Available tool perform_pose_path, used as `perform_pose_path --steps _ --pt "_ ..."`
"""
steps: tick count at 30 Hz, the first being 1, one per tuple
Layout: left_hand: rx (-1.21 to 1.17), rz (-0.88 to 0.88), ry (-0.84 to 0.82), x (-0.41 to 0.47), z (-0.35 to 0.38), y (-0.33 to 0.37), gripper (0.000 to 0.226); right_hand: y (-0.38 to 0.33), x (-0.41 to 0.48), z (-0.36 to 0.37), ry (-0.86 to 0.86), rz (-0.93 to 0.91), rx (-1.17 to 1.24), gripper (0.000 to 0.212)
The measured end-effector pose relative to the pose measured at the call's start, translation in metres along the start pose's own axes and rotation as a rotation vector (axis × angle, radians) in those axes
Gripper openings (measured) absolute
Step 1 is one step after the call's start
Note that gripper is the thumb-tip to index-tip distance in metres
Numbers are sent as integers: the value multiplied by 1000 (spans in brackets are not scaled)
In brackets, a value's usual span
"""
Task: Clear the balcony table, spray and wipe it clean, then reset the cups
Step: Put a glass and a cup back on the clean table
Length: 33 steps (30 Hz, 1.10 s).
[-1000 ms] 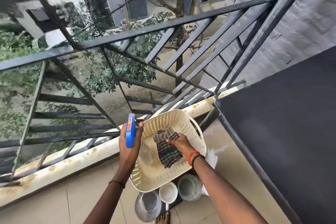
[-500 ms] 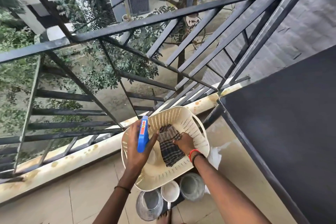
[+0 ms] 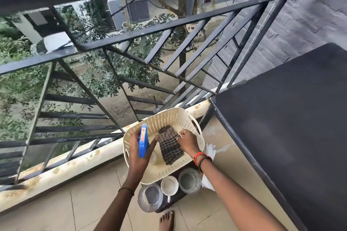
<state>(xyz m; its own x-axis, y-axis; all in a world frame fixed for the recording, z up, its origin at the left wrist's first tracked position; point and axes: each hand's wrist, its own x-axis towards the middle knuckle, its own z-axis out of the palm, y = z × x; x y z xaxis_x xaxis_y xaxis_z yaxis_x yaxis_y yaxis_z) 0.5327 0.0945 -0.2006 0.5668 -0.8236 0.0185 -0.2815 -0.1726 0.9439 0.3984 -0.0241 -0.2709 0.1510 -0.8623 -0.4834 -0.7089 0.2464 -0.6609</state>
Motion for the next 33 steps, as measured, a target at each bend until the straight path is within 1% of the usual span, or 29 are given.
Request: perform_pose_path --steps 3,7,11,12,14,15,17,19,21,24,27,28,30,32,33 --pt "12 -38 -24 0 -3 -2 54 -1 -16 -6 16 -22 71 23" --pt "77 -81 -33 -3 -12 -14 79 -2 -39 -15 53 -64 147 18" --pt "77 -52 2 -32 -24 -8 87 2 -69 -19 118 -88 244 10" --pt "76 -38 15 -42 -29 -6 85 3 -78 -19 142 -95 281 6" --pt "78 -3 75 -62 -38 -3 74 6 -97 -19 200 -116 363 7" --pt "76 9 117 -71 -42 -2 65 10 -107 -17 232 -122 394 9" --pt "43 -21 222 -91 -47 0 44 23 -129 -11 282 -119 432 14" --pt "25 -74 331 -108 -50 -6 28 39 -150 2 273 -62 476 19" --pt "54 -137 378 -121 -53 -20 18 54 -169 18 235 25 542 18" --pt "144 -285 309 -137 -55 -48 15 76 -187 41 173 161 577 17" --pt "226 -482 108 -147 -52 -80 24 99 -186 67 79 286 516 27" --pt "255 -545 28 -148 -51 -88 29 105 -182 75 45 300 455 31" --pt "291 -625 -107 -148 -48 -100 38 114 -174 91 -21 315 361 32" --pt "312 -658 -206 -146 -45 -104 45 118 -165 102 -79 320 343 27" --pt "325 -670 -247 -146 -43 -106 48 118 -161 106 -78 319 350 20"
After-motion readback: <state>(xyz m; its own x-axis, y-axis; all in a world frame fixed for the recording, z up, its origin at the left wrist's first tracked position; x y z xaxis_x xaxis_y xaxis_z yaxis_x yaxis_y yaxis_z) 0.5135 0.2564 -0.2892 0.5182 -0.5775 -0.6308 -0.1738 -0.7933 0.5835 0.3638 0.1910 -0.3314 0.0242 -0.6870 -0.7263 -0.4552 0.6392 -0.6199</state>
